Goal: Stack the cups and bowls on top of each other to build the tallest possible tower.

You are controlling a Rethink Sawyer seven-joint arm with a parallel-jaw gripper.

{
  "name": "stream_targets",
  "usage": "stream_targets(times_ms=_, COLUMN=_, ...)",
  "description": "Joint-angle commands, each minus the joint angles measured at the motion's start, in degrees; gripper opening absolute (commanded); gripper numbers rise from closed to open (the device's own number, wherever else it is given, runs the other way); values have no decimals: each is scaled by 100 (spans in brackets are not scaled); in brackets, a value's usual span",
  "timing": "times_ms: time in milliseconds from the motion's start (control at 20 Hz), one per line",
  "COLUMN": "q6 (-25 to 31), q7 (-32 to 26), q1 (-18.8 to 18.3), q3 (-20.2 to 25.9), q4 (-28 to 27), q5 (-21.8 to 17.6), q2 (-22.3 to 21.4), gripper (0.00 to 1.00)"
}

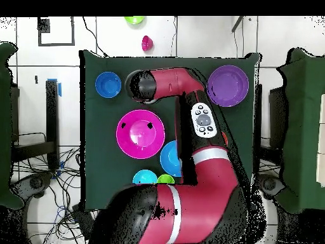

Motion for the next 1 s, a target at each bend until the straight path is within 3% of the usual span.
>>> stream_targets(times_ms=50, q6=93, q7=752, q1=-8, q3=-262, q4=-1069, q5=-29, q2=673, gripper=100)
stream_targets(times_ms=250, q6=283, q7=718, q1=-71, q3=-184, q4=-1218, q5=106, q2=724, gripper=100)
stream_targets(times_ms=350, q6=224, q7=847, q1=14, q3=-372, q4=-1201, q5=6, q2=618, gripper=100)
stream_targets(times_ms=400, q6=-214, q7=1230, q1=71, q3=-543, q4=-1051, q5=-32, q2=505, gripper=100)
stream_targets(times_ms=450, q6=-251, q7=1323, q1=148, q3=-679, q4=-1069, q5=-99, q2=445, gripper=100)
stream_targets(times_ms=600, q6=-627, q7=813, q1=-100, q3=-348, q4=-741, q5=58, q2=262, gripper=100)
stream_targets(times_ms=750, q6=-32, q7=599, q1=-78, q3=-273, q4=-848, q5=249, q2=274, gripper=100)
stream_targets(times_ms=800, q6=224, q7=889, q1=50, q3=-441, q4=-789, q5=319, q2=193, gripper=100)
stream_targets(times_ms=850, q6=614, q7=1043, q1=178, q3=-562, q4=-646, q5=411, q2=55, gripper=100)
stream_targets(times_ms=900, q6=479, q7=1057, q1=245, q3=-579, q4=-304, q5=431, q2=-175, gripper=100)
stream_targets(times_ms=950, q6=-1, q7=1156, q1=291, q3=-616, q4=93, q5=388, q2=-421, gripper=100)
stream_targets(times_ms=1000, q6=-31, q7=1426, q1=370, q3=-735, q4=343, q5=464, q2=-547, gripper=100)
